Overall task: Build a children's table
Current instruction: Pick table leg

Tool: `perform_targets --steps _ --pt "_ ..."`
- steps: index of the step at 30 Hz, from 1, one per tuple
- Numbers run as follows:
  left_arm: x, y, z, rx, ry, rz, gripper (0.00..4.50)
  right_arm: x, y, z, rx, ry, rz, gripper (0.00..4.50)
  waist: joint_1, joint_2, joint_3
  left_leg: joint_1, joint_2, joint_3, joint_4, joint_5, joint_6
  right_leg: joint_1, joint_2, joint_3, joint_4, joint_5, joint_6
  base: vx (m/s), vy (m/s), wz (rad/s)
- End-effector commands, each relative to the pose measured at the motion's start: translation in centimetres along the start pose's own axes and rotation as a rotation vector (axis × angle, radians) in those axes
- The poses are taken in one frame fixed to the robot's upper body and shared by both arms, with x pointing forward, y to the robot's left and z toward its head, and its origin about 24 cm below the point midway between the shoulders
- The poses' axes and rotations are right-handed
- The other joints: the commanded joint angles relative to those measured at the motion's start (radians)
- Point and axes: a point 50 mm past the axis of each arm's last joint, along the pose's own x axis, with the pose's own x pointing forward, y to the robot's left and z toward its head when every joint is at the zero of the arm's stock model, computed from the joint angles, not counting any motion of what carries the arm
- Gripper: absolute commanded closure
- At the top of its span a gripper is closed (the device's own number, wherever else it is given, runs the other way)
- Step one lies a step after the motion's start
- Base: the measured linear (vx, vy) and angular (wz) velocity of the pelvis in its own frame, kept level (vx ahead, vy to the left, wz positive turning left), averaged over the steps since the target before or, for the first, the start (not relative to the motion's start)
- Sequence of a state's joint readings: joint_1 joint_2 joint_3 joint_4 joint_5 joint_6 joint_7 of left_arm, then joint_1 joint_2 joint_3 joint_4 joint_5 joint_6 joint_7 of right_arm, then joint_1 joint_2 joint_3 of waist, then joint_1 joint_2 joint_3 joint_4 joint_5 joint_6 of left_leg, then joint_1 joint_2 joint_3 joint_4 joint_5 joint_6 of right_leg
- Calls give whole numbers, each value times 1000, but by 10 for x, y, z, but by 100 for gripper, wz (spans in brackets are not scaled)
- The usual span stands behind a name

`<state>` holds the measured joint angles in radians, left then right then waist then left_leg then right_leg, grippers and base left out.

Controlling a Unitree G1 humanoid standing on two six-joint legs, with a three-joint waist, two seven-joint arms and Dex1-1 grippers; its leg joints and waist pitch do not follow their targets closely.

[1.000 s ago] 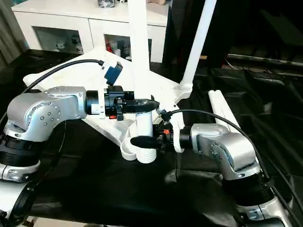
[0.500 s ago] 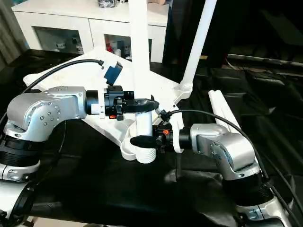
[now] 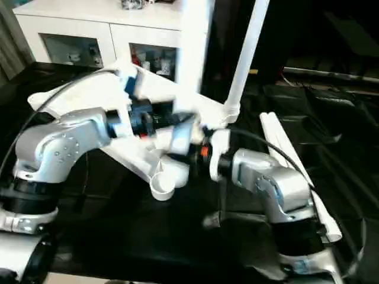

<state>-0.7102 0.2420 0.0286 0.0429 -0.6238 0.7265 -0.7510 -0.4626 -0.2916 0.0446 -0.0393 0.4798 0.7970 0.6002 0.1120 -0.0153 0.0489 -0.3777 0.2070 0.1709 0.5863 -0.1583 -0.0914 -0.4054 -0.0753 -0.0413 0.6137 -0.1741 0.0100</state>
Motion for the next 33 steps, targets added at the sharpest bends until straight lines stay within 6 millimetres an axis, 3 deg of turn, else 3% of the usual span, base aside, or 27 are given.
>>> perform_targets --steps 1,2,4,6,7,9,10,11,12,13,14,16,18,19,21,25,26,27,31,32,33 --pt "-13 11 7 28 -78 73 135 -3 -11 5 -17 -52 -101 260 -1 8 -69 14 3 3 -63 -204 -47 47 -42 27 -72 -228 -148 0 0 0" --pt "-27 20 9 79 -62 97 135 -4 -20 1 -49 -42 -185 260 -5 3 -70 14 2 4 -63 -208 -47 49 -39 26 -72 -223 -143 0 0 0" --pt "-42 29 11 142 -20 124 135 -6 -29 -5 -79 -19 -261 260 -7 3 -68 12 0 2 -67 -208 -53 48 -39 26 -73 -254 -119 0 0 0" --pt "-46 32 11 160 -5 133 135 -7 -31 -7 -86 -11 -284 260 -12 6 -68 18 1 1 -68 -214 -61 46 -37 27 -72 -242 -115 0 0 0" --pt "-51 38 -7 328 250 117 135 -10 -38 -10 -93 -2 -334 260 -13 3 -68 17 3 1 -69 -215 -57 45 -38 27 -73 -241 -116 0 0 0" --pt "-53 39 -15 379 349 94 135 -11 -40 -11 -97 0 -346 260 -16 4 -67 19 5 1 -71 -225 -50 43 -37 29 -69 -247 -104 0 0 0" --pt "-58 43 -33 485 539 57 135 -11 -42 -12 -107 5 -356 260 -9 3 -66 22 7 -1 -73 -226 -43 39 -41 29 -79 -257 -99 0 0 0" --pt "-63 45 -46 518 663 18 135 -11 -42 -12 -112 6 -357 260 -10 8 -68 22 10 -2 -73 -231 -49 41 -42 30 -70 -252 -98 0 0 0" --pt "-67 47 -56 531 748 -16 135 -10 -42 -12 -114 6 -356 260 -13 6 -67 20 7 1 -73 -226 -53 40 -41 32 -67 -242 -95 0 0 0" --pt "-68 49 -63 538 795 -36 135 -10 -42 -12 -115 5 -355 260 -13 14 -69 23 7 2 -72 -219 -62 40 -42 32 -66 -217 -109 0 0 0" --pt "-67 51 -67 533 817 -42 135 -9 -41 -11 -119 2 -354 260 -13 20 -70 23 7 2 -71 -219 -70 41 -43 32 -62 -188 -127 0 0 0" --pt "-64 55 -74 563 856 -64 135 -8 -41 -12 -131 -4 -353 260 -13 15 -73 21 8 2 -69 -217 -72 46 -45 31 -57 -151 -153 0 0 0" --pt "-64 58 -78 603 904 -83 135 -8 -40 -12 -138 -5 -350 260 -12 11 -71 19 6 3 -68 -222 -65 47 -46 31 -63 -158 -158 0 0 0" --pt "-65 62 -83 657 974 -116 135 -8 -40 -13 -144 -6 -349 260 -10 25 -70 20 5 0 -68 -226 -64 46 -47 32 -65 -168 -157 0 0 0" --pt "-65 72 -85 741 1036 -94 135 -9 -40 -13 -152 -7 -352 260 -14 17 -69 19 3 1 -69 -248 -64 47 -43 31 -70 -184 -149 0 0 0" --pt "-61 80 -87 782 1046 -32 135 -10 -40 -14 -152 -8 -354 260 -14 20 -72 18 6 -1 -66 -233 -63 52 -48 31 -60 -151 -172 0 0 0" --pt "-62 84 -91 784 1066 -11 135 -11 -40 -15 -153 -7 -355 260 -14 27 -72 18 5 0 -63 -234 -60 51 -48 32 -60 -146 -180 0 0 0" --pt "-63 84 -92 784 1070 -10 164 -11 -40 -15 -153 -7 -355 260 -14 25 -71 19 5 0 -64 -238 -57 50 -48 31 -63 -151 -181 0 0 0" --pt "-66 89 -95 770 1083 -6 177 -11 -40 -16 -155 -8 -355 260 -12 24 -71 20 6 -1 -64 -252 -52 51 -50 31 -66 -170 -192 0 0 0" --pt "-67 90 -95 708 1069 -25 206 -12 -40 -17 -157 -6 -355 260 -12 23 -70 20 5 0 -65 -253 -49 51 -49 31 -68 -178 -192 0 0 0" --pt "-67 88 -96 683 1075 -50 206 -12 -40 -17 -160 -2 -351 260 -11 23 -70 19 5 0 -65 -255 -50 52 -50 31 -68 -182 -192 0 0 0"
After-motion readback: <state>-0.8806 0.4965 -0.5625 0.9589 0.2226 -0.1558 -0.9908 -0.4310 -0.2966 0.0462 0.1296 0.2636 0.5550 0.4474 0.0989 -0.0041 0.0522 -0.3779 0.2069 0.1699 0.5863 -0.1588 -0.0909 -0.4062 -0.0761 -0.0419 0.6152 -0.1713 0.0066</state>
